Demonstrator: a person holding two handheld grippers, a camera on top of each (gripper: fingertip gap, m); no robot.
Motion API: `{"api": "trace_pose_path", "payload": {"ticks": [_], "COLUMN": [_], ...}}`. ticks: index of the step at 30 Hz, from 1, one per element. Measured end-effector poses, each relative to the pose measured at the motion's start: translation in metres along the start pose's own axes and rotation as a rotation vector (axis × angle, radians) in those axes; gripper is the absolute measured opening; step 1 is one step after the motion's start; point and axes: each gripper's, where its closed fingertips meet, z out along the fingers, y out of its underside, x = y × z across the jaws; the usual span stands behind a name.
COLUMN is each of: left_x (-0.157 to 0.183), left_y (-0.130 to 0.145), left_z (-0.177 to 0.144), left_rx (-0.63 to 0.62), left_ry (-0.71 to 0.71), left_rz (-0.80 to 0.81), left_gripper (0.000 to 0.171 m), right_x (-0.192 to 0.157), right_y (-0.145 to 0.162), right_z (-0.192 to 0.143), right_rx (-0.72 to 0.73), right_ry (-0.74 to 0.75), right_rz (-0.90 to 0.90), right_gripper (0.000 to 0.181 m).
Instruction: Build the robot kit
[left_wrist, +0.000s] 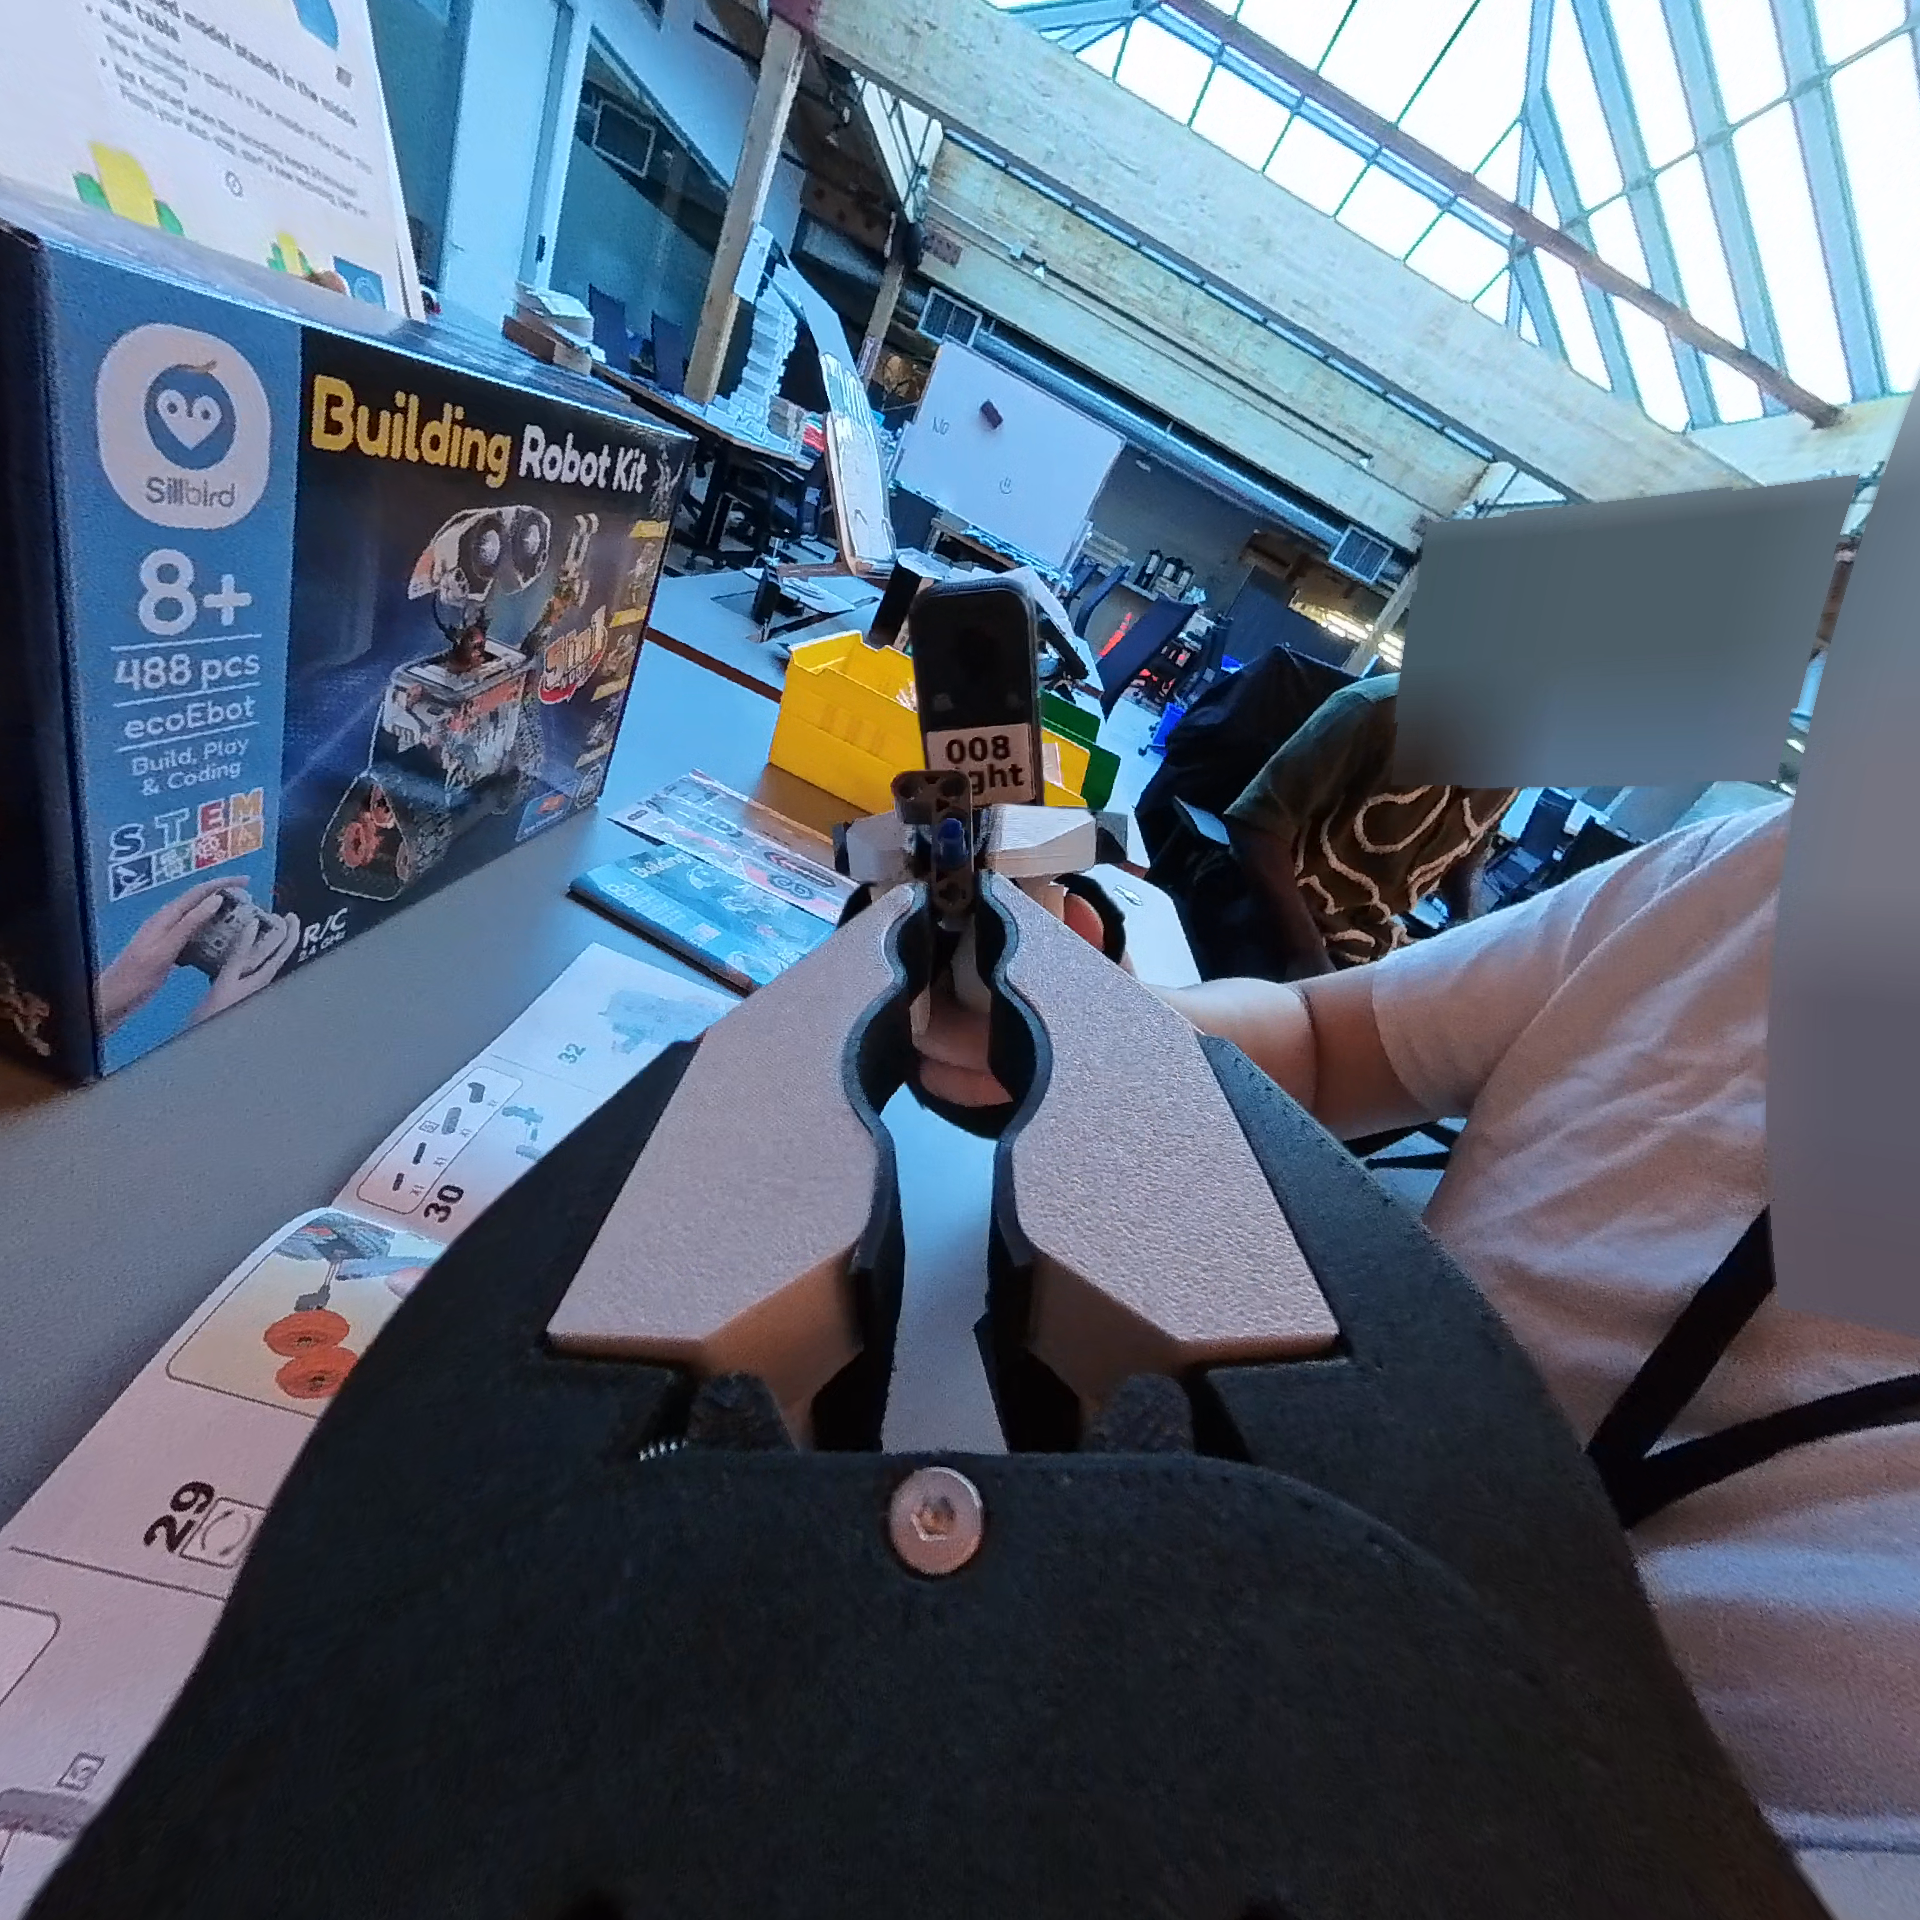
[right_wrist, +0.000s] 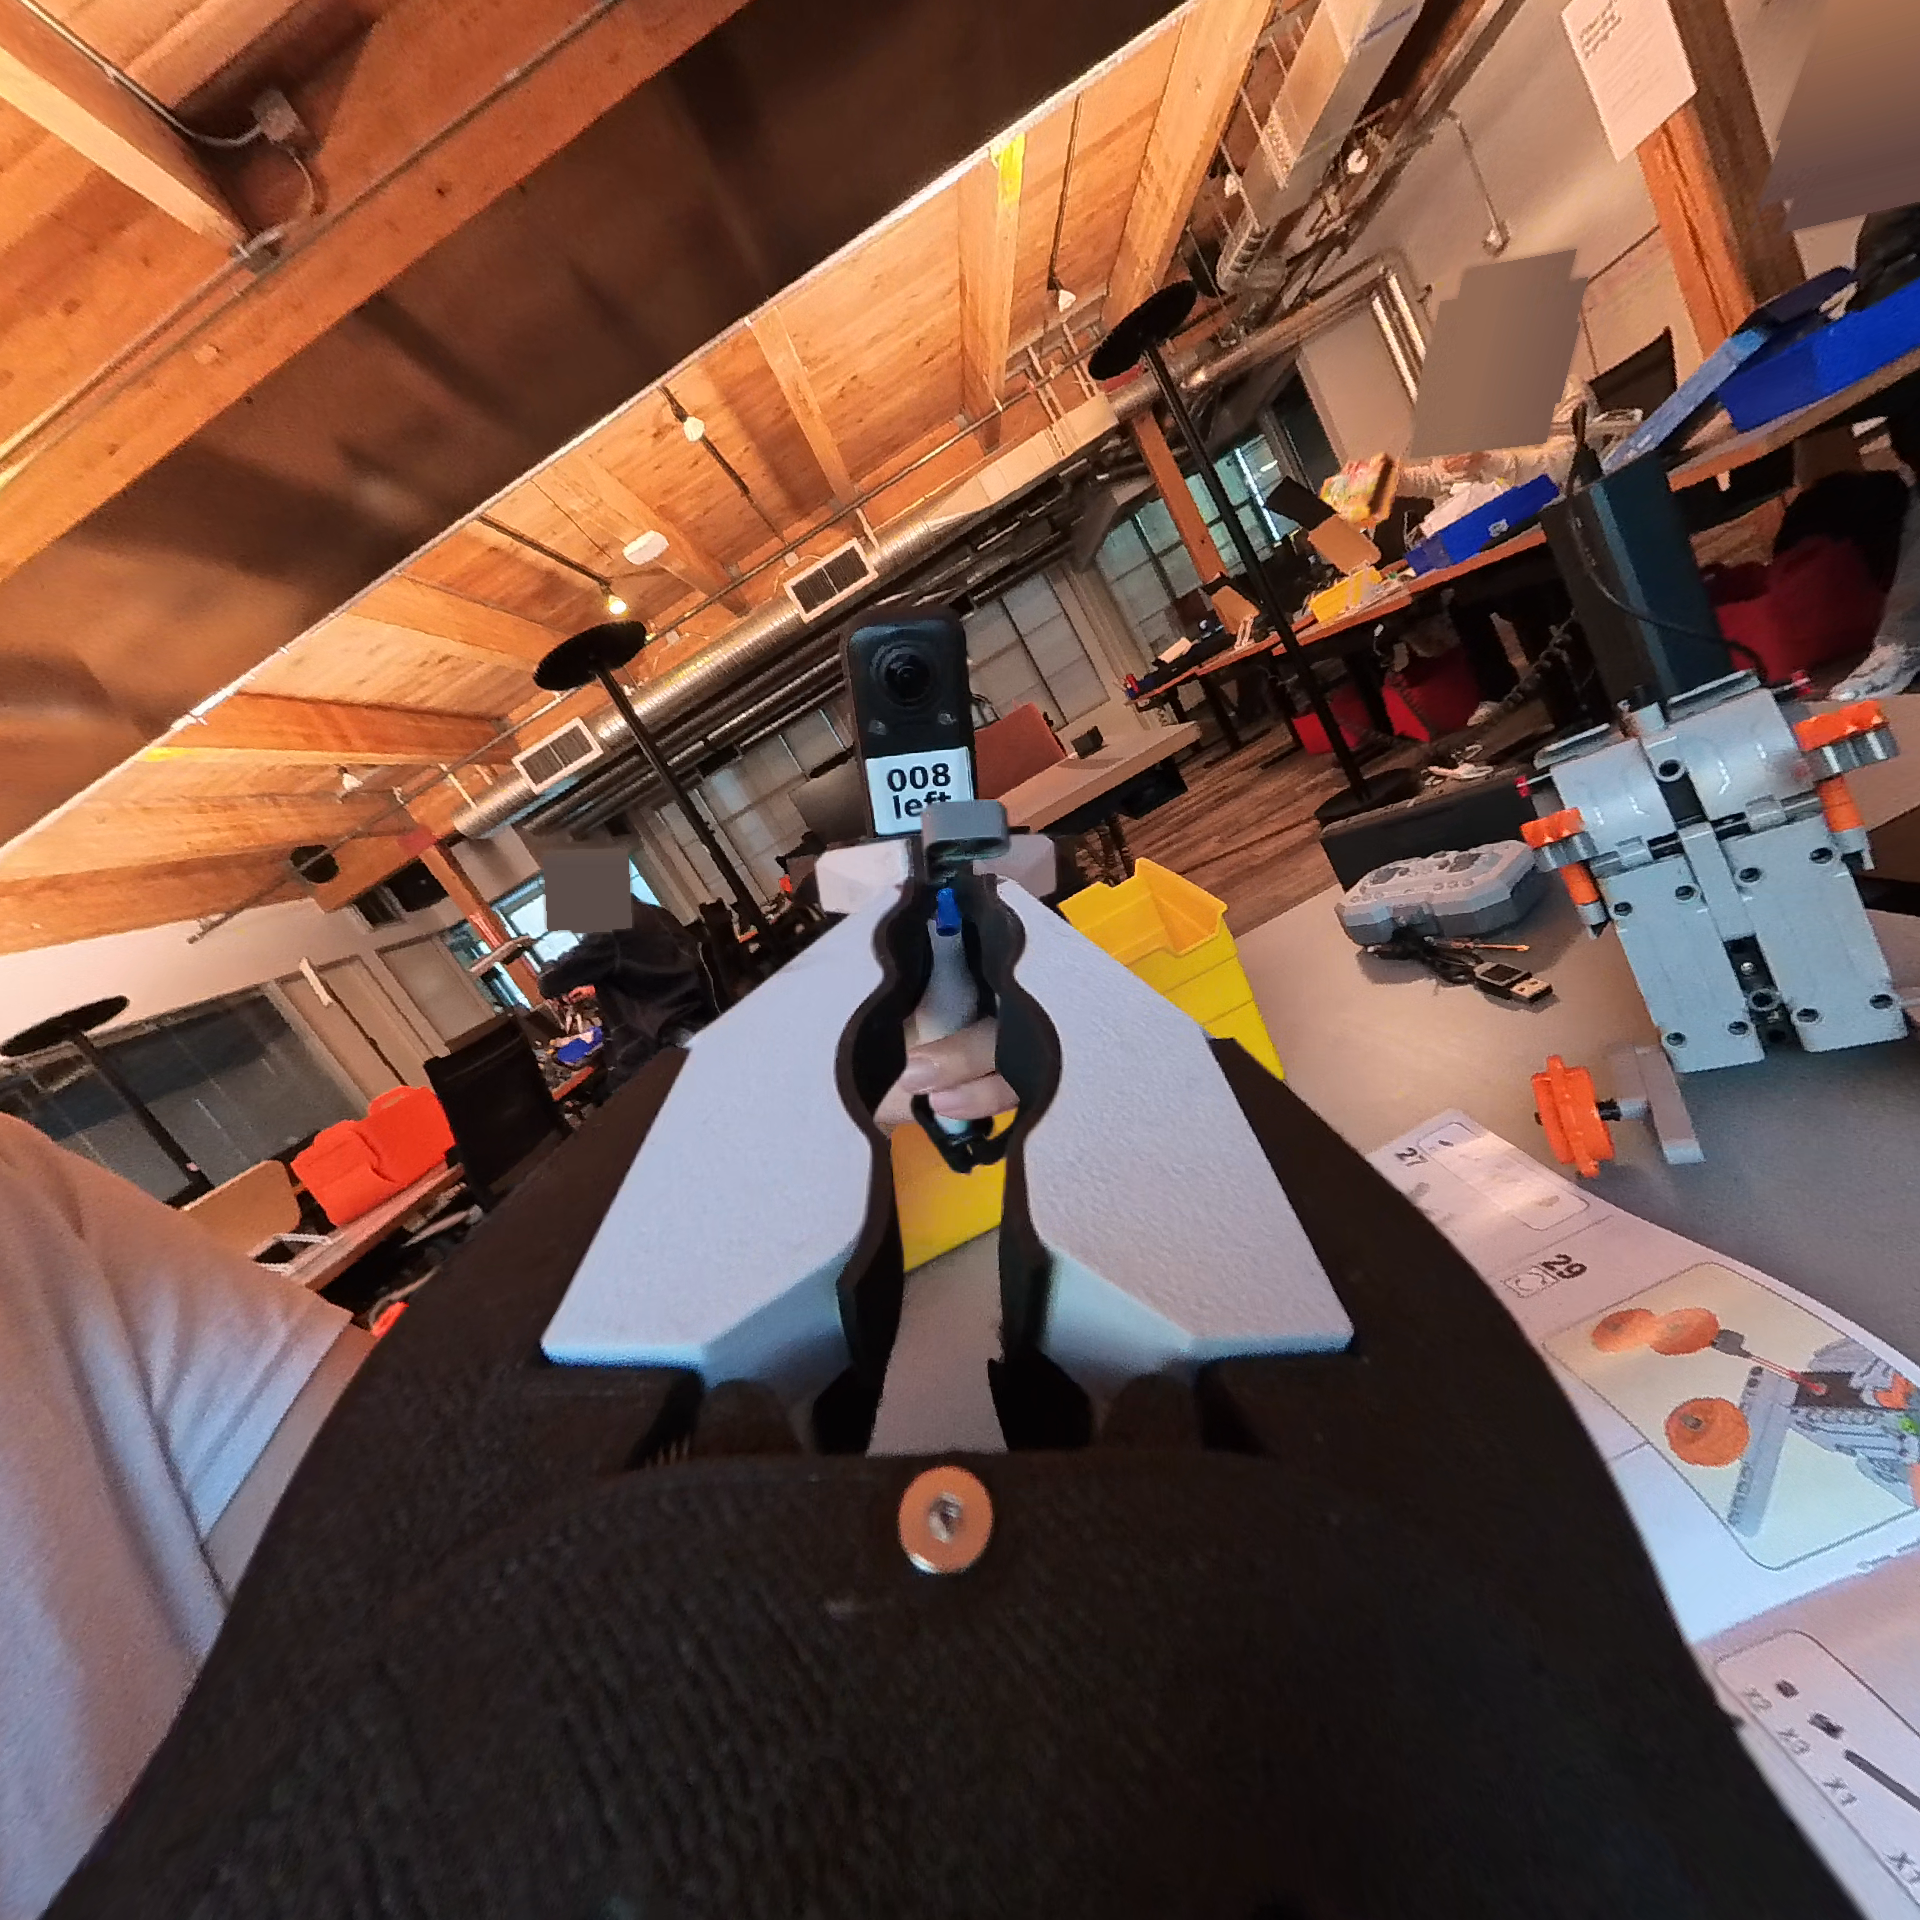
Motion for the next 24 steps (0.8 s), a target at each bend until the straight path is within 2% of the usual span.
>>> {"api": "trace_pose_path", "payload": {"ticks": [12,16,20,24], "left_x": [-0.001,0.004,0.013,0.008], "left_y": [-0.001,-0.001,-0.007,-0.002], "left_z": [0.003,0.005,0.003,0.003], "left_rx": [-0.016,-0.029,0.009,-0.007], "left_ry": [-0.02,-0.012,0.07,0.084], "left_rz": [-0.016,0.019,-0.075,-0.19], "left_gripper": [0.004,0.004,0.004,0.004], "right_x": [-0.001,0.0,-0.006,-0.014], "right_y": [-0.005,-0.004,-0.007,-0.007], "right_z": [-0.001,-0.002,-0.002,0.001], "right_rx": [0.042,0.022,0.031,0.025], "right_ry": [-0.05,-0.08,-0.168,-0.209], "right_rz": [0.173,0.249,0.402,0.45], "right_gripper": [0.011,0.026,0.029,0.027]}}
